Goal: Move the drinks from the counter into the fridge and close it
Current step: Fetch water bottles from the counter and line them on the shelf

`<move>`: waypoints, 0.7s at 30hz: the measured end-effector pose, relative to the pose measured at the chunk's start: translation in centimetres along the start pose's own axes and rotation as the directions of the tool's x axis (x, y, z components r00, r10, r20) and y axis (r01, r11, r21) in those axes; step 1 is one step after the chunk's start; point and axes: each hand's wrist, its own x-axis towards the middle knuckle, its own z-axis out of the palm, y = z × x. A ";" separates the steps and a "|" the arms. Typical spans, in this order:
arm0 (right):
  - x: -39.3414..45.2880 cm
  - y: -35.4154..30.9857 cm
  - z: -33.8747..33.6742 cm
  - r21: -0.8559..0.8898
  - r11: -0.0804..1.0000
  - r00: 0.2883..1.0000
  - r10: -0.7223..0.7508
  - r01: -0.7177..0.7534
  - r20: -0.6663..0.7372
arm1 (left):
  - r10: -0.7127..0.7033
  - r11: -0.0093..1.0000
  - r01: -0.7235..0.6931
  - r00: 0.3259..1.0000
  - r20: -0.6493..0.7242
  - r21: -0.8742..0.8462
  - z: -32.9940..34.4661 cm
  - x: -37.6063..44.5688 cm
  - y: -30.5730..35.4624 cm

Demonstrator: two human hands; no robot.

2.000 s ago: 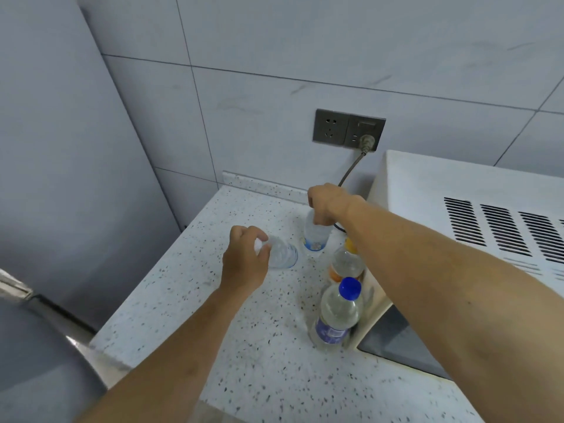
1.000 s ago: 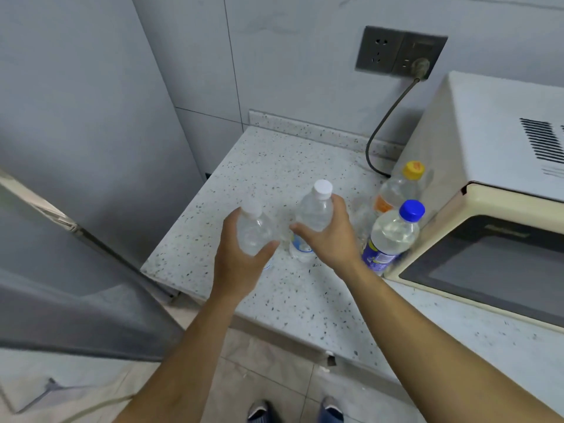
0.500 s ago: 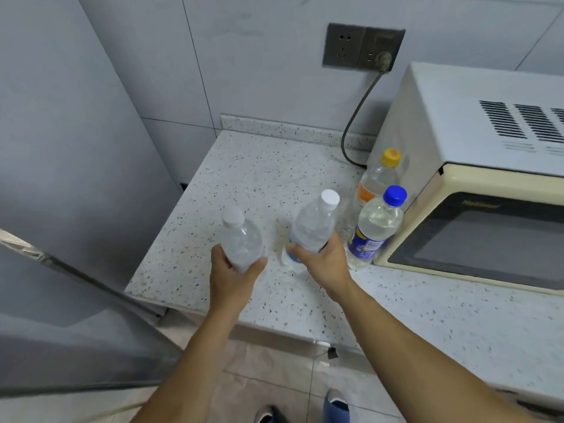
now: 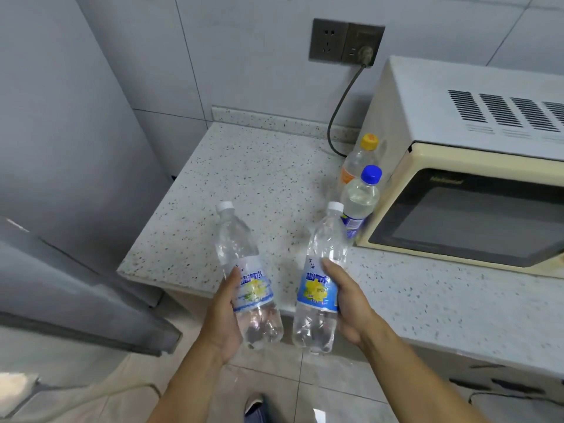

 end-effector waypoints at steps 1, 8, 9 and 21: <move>-0.3 0.4 -0.4 0.025 0.999 0.999 0.036 -0.037 0.024 | -0.017 1.000 0.017 1.000 -0.019 -0.013 -0.1 -0.7 -0.5; -3.0 3.5 -3.7 -0.081 0.986 0.982 0.155 -0.147 0.104 | -0.037 0.998 0.029 0.985 -0.168 -0.050 -0.5 -6.0 -5.3; -3.4 4.0 -4.3 -0.096 0.982 0.977 0.175 -0.164 0.120 | -0.037 0.998 0.026 0.980 -0.194 -0.058 -0.4 -6.9 -6.0; -6.0 10.5 -1.5 -0.321 0.901 0.865 0.391 -0.291 0.315 | 0.038 0.980 -0.122 0.891 -0.452 -0.157 -3.1 -17.3 -11.0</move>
